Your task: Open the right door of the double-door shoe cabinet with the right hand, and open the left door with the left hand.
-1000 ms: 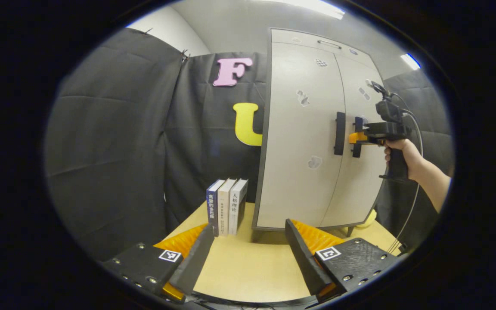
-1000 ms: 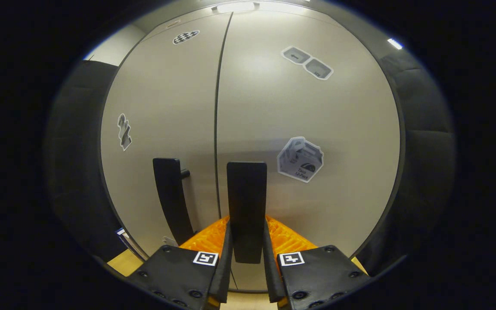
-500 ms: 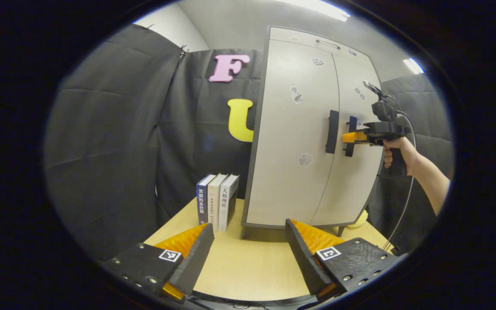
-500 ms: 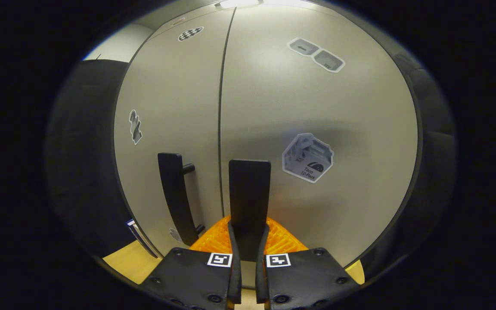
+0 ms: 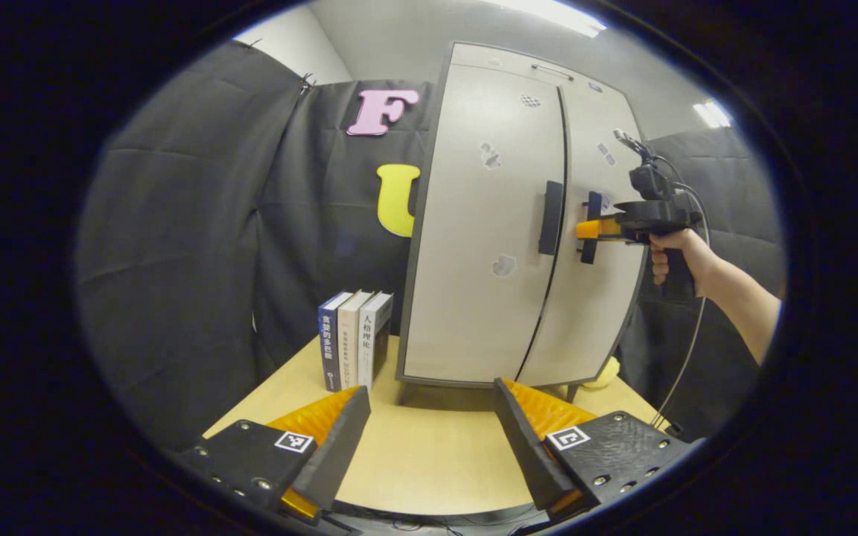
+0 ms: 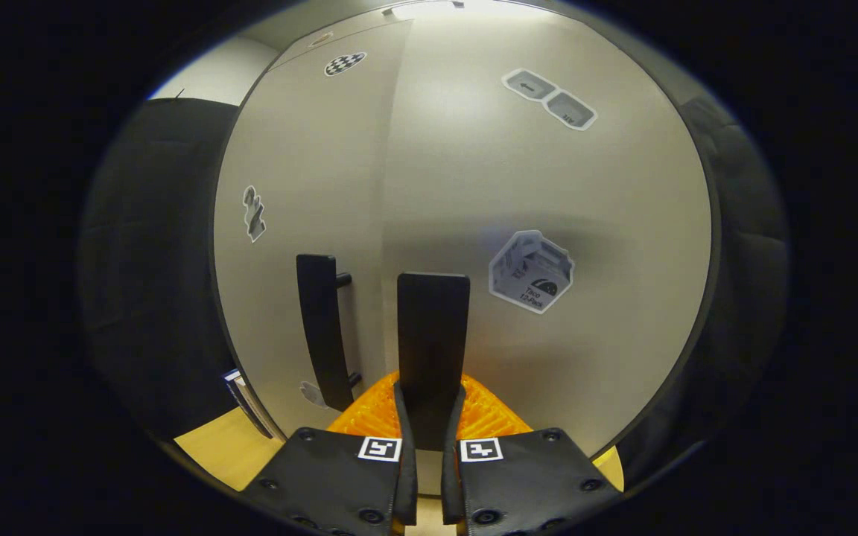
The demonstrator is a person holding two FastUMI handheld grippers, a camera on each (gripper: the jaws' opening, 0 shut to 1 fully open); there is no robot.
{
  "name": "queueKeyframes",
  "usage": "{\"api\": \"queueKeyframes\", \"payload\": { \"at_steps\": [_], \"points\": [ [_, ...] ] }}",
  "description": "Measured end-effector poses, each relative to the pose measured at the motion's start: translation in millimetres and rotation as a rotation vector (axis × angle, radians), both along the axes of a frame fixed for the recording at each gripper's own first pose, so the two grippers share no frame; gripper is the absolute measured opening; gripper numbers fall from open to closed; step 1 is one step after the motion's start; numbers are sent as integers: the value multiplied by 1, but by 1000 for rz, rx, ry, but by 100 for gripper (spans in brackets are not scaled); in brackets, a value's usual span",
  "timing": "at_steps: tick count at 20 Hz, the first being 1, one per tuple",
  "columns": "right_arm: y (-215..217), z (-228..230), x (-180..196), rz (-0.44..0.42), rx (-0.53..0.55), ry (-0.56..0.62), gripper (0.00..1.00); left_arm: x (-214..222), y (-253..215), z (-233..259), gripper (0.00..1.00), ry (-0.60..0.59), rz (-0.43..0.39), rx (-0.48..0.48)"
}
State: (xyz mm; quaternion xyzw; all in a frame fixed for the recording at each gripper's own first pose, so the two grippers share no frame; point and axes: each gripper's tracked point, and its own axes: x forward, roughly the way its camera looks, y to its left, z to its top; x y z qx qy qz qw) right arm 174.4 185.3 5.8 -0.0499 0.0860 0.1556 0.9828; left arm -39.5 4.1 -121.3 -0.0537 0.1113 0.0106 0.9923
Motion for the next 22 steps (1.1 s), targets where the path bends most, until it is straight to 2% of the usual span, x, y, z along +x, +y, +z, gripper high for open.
{"api": "queueKeyframes", "payload": {
  "at_steps": [4,9,13,22],
  "points": [
    [0,-1,-7,36,22,-3,14,0,-15,12,97,-33,-8,32],
    [-2,-2,-24,105,45,10,14,-5,-33,24,97,-28,24,30],
    [-5,-3,-38,176,52,18,13,-16,-45,42,97,-40,53,73],
    [-14,-2,-45,270,83,25,14,-48,-73,44,99,-18,117,106]
  ]
}}
